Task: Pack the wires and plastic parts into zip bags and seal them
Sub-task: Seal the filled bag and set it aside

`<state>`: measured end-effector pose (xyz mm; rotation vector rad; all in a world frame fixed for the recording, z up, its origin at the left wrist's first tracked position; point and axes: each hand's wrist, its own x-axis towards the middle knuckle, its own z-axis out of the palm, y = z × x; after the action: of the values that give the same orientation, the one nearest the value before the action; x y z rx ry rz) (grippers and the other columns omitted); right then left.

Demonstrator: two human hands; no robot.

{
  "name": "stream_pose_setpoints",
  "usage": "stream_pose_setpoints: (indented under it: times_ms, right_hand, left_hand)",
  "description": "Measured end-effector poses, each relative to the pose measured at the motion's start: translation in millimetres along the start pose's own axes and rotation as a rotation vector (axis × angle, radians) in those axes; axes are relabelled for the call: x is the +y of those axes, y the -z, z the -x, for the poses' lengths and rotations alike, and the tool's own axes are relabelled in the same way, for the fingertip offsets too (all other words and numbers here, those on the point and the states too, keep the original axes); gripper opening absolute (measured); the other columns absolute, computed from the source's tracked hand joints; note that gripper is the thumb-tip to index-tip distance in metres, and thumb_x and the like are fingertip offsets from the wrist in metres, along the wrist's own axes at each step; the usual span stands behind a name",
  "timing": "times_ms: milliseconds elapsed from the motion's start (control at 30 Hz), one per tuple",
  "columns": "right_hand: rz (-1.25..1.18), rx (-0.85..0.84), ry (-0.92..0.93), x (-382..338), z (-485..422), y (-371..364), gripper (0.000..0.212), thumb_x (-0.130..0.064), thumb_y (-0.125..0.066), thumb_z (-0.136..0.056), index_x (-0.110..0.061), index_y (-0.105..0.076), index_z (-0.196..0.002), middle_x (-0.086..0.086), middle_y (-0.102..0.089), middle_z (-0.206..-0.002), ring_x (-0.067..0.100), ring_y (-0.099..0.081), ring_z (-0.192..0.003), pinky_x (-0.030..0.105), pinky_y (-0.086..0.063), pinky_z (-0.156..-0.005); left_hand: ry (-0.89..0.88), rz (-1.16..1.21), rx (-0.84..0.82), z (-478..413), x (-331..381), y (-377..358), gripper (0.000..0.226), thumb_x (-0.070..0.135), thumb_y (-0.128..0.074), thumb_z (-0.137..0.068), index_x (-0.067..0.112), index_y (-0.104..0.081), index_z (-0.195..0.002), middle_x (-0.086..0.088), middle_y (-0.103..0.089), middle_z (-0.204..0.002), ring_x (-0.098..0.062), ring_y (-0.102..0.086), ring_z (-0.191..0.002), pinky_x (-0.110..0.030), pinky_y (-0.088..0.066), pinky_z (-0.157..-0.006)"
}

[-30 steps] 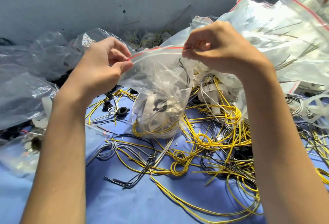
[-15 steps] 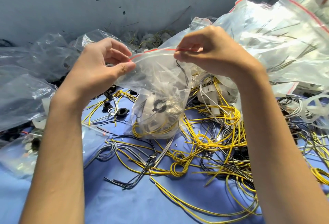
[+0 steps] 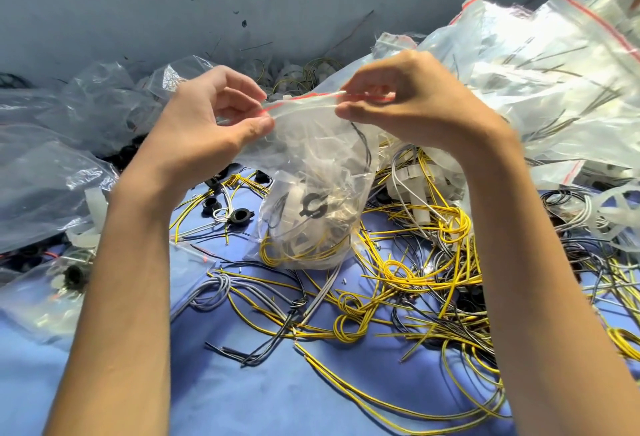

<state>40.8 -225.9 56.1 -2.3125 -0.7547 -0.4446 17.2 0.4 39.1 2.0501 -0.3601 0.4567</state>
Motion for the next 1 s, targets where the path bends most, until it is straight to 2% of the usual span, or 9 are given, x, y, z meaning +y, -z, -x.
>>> stream_pose_setpoints:
  times_ms: [67, 167, 367, 500, 600, 700, 833, 900, 1000]
  right_hand:
    - [-0.002, 0.005, 0.023, -0.9, -0.8, -2.1, 0.015, -0.021, -0.069, -0.085, -0.008, -0.075, -0.09, 0.01, -0.069, -0.079, 0.024, -0.059, -0.075, 0.028, -0.046, -0.071]
    - [-0.008, 0.03, 0.036, -1.8, -1.7, -3.0, 0.011, -0.016, -0.069, -0.084, -0.008, -0.074, -0.087, 0.015, -0.069, -0.078, 0.031, -0.061, -0.079, 0.032, -0.047, -0.072]
    - [0.01, 0.028, 0.038, -1.5, -1.2, -2.5, 0.009, -0.012, -0.069, -0.082, -0.006, -0.074, -0.086, 0.012, -0.069, -0.076, 0.02, -0.058, -0.07, 0.019, -0.042, -0.064]
    - [-0.002, 0.02, 0.022, -2.5, -1.2, -1.8, 0.009, -0.013, -0.069, -0.082, -0.008, -0.074, -0.087, 0.01, -0.07, -0.079, 0.022, -0.063, -0.076, 0.024, -0.047, -0.069]
    - [-0.006, 0.01, 0.029, -3.3, -0.7, -1.8, 0.011, -0.015, -0.067, -0.083, -0.007, -0.074, -0.088, 0.011, -0.07, -0.08, 0.026, -0.064, -0.08, 0.029, -0.049, -0.071]
    - [0.033, 0.004, 0.049, -3.9, -1.0, -2.6, 0.012, -0.014, -0.066, -0.083, -0.006, -0.074, -0.088, 0.012, -0.07, -0.078, 0.026, -0.063, -0.078, 0.026, -0.046, -0.068]
    - [0.03, -0.001, 0.045, -5.2, -1.5, -1.9, 0.01, -0.013, -0.067, -0.082, -0.007, -0.074, -0.086, 0.01, -0.068, -0.075, 0.019, -0.058, -0.07, 0.02, -0.043, -0.064]
    - [0.027, 0.008, 0.042, -5.3, -2.0, -1.9, 0.008, -0.012, -0.068, -0.082, -0.009, -0.074, -0.086, 0.006, -0.066, -0.073, 0.011, -0.054, -0.066, 0.014, -0.04, -0.062]
    - [0.05, 0.001, 0.044, -5.5, -2.3, -2.9, 0.008, -0.012, -0.069, -0.081, -0.01, -0.075, -0.086, 0.003, -0.065, -0.071, 0.007, -0.052, -0.063, 0.011, -0.039, -0.061]
  left_hand:
    - [-0.006, 0.03, -0.016, 0.5, 1.6, -2.7, 0.025, 0.011, -0.074, -0.08, 0.031, -0.06, -0.085, 0.013, -0.066, -0.079, 0.003, -0.063, -0.079, -0.01, -0.049, -0.079]
    - [-0.039, 0.04, 0.005, -0.2, 4.2, -6.4, 0.026, 0.008, -0.073, -0.08, 0.029, -0.059, -0.084, 0.011, -0.066, -0.081, 0.006, -0.063, -0.076, -0.009, -0.048, -0.073]
    - [-0.075, 0.022, 0.015, -1.8, 5.1, -9.7, 0.029, 0.003, -0.072, -0.079, 0.027, -0.058, -0.081, 0.013, -0.063, -0.075, 0.009, -0.059, -0.068, -0.007, -0.047, -0.07]
    - [-0.084, -0.018, -0.016, -1.2, 4.0, -8.0, 0.03, 0.004, -0.074, -0.078, 0.029, -0.057, -0.079, 0.02, -0.065, -0.067, 0.003, -0.058, -0.067, -0.014, -0.051, -0.073]
    - [-0.07, -0.021, -0.03, -0.3, 4.1, -6.1, 0.028, 0.006, -0.075, -0.078, 0.029, -0.058, -0.08, 0.021, -0.066, -0.069, 0.0, -0.059, -0.07, -0.018, -0.051, -0.076]
    - [-0.052, 0.004, -0.029, 0.4, 7.0, -6.8, 0.026, 0.009, -0.076, -0.077, 0.028, -0.06, -0.081, 0.015, -0.066, -0.073, -0.001, -0.061, -0.074, -0.018, -0.052, -0.078]
    - [-0.069, 0.002, -0.026, 0.9, 12.0, -9.8, 0.025, 0.01, -0.077, -0.076, 0.027, -0.059, -0.082, 0.013, -0.065, -0.078, 0.007, -0.06, -0.071, -0.006, -0.044, -0.068]
    - [-0.074, -0.022, -0.017, 1.1, 13.1, -11.3, 0.025, 0.01, -0.077, -0.077, 0.027, -0.059, -0.081, 0.013, -0.064, -0.077, 0.006, -0.06, -0.071, -0.007, -0.043, -0.068]
    - [-0.079, -0.048, -0.004, 1.4, 14.0, -13.7, 0.027, 0.008, -0.076, -0.077, 0.028, -0.059, -0.08, 0.013, -0.064, -0.075, 0.003, -0.059, -0.069, -0.008, -0.044, -0.068]
